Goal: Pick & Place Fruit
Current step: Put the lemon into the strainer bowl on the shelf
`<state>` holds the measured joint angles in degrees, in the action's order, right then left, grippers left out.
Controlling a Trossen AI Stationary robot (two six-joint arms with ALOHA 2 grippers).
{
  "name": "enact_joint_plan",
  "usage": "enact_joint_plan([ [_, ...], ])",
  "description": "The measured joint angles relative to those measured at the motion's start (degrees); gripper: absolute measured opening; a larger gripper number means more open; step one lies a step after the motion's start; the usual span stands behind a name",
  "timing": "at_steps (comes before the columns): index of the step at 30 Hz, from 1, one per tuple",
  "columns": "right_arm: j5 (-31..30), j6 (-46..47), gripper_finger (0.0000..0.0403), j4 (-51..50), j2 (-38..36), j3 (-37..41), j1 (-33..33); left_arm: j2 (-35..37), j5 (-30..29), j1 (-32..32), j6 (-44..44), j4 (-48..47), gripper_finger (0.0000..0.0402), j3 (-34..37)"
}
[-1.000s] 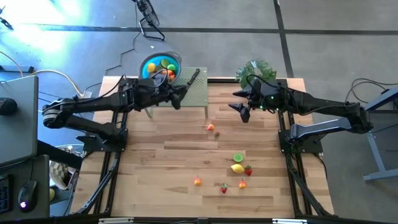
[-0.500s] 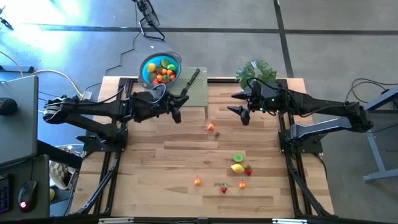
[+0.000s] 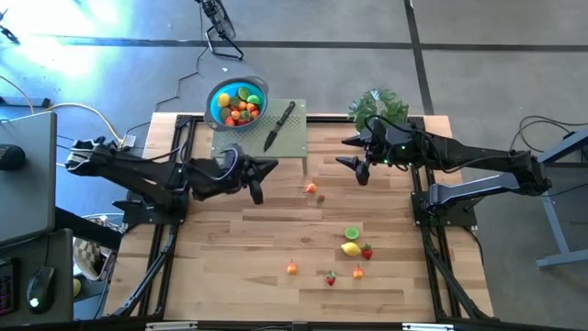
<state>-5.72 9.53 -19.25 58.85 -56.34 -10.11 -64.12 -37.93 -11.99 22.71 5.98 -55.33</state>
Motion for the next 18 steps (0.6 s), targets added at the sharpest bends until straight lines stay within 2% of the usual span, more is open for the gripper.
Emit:
enact_joint_plan([
  [4, 0.10, -2.06, 0.0274, 0.14, 0.00, 0.00, 0.00, 0.00, -2.01, -2.90, -0.12, 0.76, 0.0000, 0.00],
  [10, 0.38, -3.70, 0.0274, 0.20, 0.00, 0.00, 0.00, -0.43, -8.14, -6.50, 0.25, 1.06, 0.0000, 0.00],
  [13, 2.47, -3.61, 0.0274, 0.12, 0.00, 0.00, 0.00, -0.55, -10.77, -8.06, 0.25, 1.14, 0.0000, 0.04],
  [18, 6.15, -3.16, 0.0274, -0.90, 0.00, 0.00, 0.00, -0.55, -10.88, -8.82, 0.67, 1.32, 0.0000, 0.04],
])
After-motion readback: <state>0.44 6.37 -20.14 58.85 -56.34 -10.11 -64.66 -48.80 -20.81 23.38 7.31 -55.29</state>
